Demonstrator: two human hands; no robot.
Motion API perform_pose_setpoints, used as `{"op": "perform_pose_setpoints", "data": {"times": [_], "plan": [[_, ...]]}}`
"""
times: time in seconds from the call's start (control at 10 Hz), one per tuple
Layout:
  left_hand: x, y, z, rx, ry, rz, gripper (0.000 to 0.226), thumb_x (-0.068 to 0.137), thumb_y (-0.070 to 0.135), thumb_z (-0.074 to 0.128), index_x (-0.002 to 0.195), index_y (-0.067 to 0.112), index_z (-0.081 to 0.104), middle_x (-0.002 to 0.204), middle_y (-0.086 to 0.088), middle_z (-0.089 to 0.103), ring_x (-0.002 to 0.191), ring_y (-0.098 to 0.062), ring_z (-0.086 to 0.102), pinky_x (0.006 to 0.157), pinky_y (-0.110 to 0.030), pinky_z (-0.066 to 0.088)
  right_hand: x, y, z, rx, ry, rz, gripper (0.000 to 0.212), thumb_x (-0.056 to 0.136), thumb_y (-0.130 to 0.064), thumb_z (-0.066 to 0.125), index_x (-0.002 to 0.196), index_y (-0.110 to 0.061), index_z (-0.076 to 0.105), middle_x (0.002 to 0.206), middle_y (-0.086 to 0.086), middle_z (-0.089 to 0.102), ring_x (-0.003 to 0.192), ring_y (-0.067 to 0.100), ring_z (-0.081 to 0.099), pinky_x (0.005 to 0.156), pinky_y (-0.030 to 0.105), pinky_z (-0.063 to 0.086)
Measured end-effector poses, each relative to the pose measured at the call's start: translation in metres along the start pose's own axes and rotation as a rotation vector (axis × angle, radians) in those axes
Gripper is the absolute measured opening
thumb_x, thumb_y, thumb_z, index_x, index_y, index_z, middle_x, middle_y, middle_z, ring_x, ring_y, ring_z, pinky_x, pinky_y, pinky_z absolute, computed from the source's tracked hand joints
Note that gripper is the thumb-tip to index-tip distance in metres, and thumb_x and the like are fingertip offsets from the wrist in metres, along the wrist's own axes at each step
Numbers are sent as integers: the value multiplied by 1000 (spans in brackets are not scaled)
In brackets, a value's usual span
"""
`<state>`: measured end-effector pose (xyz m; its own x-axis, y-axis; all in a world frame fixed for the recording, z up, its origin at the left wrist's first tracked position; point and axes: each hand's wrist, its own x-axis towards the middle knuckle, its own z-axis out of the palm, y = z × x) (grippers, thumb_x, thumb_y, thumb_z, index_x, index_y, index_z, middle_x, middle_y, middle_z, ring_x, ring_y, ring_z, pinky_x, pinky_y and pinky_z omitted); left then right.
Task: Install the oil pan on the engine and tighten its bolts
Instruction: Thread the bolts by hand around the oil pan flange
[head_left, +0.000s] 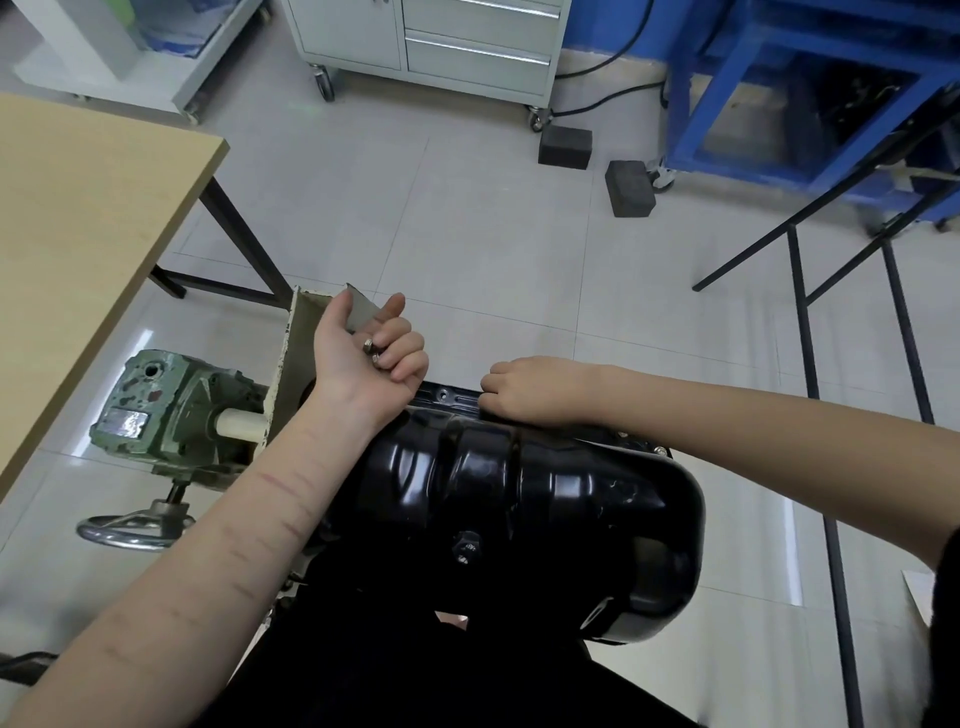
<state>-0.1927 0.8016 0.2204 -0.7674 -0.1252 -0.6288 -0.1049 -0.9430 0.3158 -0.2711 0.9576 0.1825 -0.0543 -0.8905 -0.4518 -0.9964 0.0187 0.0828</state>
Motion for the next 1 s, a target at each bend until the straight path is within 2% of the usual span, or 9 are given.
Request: {"op": "perform_pose_setpoints", "data": {"times": [0.4, 0.7, 1.0], "plan": [[0, -1, 0, 33, -2, -1, 51, 93, 46, 31, 67, 10, 55, 39, 6, 28, 28, -7, 22, 32, -15, 14, -1, -1, 11, -54, 39, 5, 29, 97, -5, 23, 119, -1, 42, 116, 14, 52, 107, 28, 47, 86, 34, 36], [-1, 0, 1, 40, -4, 2, 51, 93, 47, 31, 67, 10, 55, 39, 7, 27, 28, -7, 21, 31, -18, 14, -5, 3, 7, -66, 8, -65, 27, 97, -7, 27, 118, -4, 44, 116, 15, 49, 107, 27, 45, 85, 34, 36], [-1, -1, 1, 48, -2, 1, 51, 93, 47, 31, 68, 10, 55, 39, 7, 28, 28, -7, 21, 31, -18, 14, -3, 1, 9, -91, -35, -14, 28, 97, -4, 24, 115, -1, 45, 114, 14, 52, 106, 27, 48, 86, 34, 38]]}}
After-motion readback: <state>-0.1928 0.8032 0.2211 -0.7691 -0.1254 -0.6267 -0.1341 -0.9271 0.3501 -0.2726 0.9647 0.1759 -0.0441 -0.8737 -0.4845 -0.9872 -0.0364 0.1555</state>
